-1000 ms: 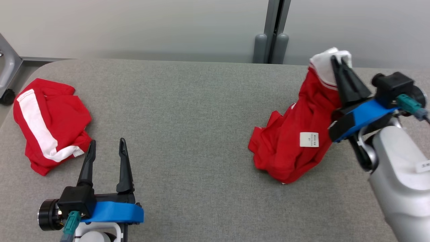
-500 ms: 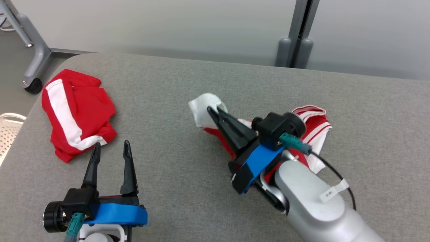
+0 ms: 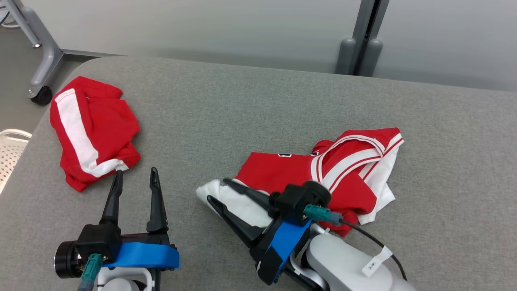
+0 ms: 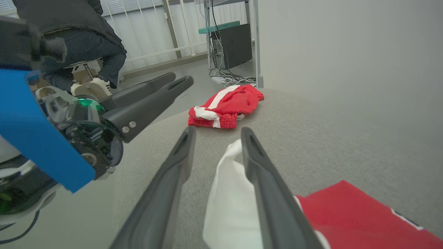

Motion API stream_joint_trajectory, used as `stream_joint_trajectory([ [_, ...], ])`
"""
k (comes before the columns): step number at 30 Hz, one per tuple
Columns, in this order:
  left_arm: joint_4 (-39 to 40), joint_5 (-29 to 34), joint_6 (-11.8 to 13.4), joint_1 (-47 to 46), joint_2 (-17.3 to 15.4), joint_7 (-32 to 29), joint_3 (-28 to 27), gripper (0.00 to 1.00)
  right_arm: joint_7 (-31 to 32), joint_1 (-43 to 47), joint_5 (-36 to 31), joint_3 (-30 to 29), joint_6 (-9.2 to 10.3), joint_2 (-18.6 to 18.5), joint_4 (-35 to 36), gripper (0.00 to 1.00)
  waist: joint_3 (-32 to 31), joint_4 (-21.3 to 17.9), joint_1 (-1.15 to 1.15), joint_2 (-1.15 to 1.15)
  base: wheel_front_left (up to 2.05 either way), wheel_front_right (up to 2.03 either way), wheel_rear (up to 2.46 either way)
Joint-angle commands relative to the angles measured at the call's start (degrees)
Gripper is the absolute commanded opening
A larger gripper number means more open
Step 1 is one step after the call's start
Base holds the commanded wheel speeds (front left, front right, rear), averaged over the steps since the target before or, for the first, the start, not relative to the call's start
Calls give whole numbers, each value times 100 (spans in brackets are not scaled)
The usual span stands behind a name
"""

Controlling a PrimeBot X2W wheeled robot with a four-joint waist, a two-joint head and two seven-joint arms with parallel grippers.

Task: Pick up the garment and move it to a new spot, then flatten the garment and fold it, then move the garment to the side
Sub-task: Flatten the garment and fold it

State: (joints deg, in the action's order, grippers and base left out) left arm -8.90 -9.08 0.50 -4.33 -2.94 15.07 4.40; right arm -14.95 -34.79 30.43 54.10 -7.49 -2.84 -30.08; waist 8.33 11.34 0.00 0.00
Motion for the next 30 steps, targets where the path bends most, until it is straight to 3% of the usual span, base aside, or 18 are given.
stream_joint_trajectory([
  [1,-4,3,21,-65,10,15,-11,100,-29,-75,-51,-148,-1,-11,70,100,-12,-45,0,0,0,0,0],
  [7,1,58,18,1,10,15,-97,100,-32,135,-680,-1239,-1,-15,269,100,-80,-273,0,0,0,0,0],
  [11,34,108,-10,66,10,15,-165,100,-30,452,-1125,-2133,-1,-264,499,100,-135,-420,0,0,0,0,0],
  [20,62,174,-64,173,8,15,-294,100,-29,1783,-1669,-4257,-1,-566,876,100,-165,-581,0,0,0,0,0],
  [24,75,176,-64,217,9,15,-303,100,-29,2190,-1883,-4704,-2,-480,894,100,-153,-619,0,0,0,0,0],
  [30,36,169,-84,171,10,15,-274,100,-28,2049,-2032,-4793,-2,-396,809,100,-128,-622,0,0,0,0,0],
])
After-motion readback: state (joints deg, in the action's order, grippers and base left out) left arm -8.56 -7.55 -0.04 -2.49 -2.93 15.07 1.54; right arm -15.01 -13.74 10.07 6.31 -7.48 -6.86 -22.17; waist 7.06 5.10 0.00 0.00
